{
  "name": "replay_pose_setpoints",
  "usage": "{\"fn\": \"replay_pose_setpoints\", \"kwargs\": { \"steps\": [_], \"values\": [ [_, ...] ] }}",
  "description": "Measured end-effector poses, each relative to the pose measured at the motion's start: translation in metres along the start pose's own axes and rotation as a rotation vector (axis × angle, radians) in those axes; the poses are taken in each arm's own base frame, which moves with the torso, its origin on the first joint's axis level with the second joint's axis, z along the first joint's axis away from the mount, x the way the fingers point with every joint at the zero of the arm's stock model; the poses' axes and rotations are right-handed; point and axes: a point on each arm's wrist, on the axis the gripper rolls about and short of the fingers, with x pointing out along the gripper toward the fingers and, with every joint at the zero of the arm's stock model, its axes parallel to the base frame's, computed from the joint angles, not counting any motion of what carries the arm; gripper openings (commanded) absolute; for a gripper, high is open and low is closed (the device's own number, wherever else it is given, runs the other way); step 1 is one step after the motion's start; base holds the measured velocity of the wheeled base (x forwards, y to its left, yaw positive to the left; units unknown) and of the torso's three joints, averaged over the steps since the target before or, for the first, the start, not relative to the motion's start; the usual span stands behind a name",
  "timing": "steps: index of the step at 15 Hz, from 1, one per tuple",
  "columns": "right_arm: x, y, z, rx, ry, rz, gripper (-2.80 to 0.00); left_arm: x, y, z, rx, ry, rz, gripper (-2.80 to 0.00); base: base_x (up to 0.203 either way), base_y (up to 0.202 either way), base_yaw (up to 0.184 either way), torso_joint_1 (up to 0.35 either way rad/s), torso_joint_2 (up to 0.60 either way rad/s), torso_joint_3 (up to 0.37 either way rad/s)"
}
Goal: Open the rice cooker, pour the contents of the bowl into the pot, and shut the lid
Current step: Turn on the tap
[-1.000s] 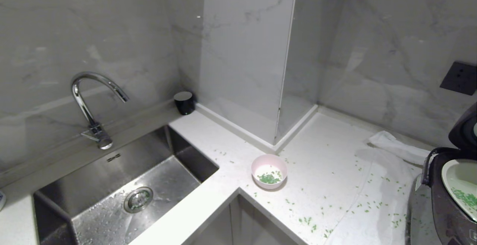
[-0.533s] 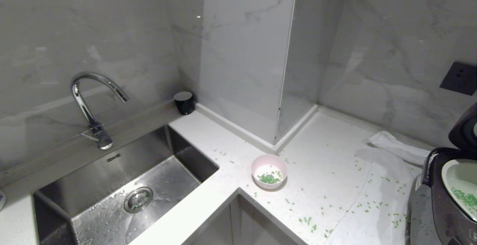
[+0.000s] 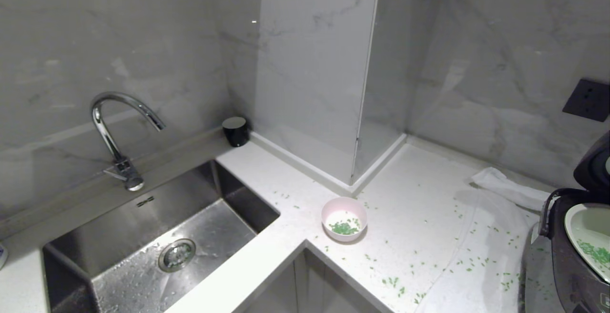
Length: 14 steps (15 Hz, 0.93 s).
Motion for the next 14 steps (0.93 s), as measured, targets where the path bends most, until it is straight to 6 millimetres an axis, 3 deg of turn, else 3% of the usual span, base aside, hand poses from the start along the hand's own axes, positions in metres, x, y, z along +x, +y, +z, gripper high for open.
{"fn": "replay_pose_setpoints", "kwargs": {
  "steps": [14],
  "values": [
    [0.0000,0.0000,-0.0001,0.000,0.000,0.000,-2.80,0.0000,0.0000,0.0006,0.005,-0.006,0.002,-2.80,0.000,0.000,0.000,0.000,0.00,0.000]
  ]
}}
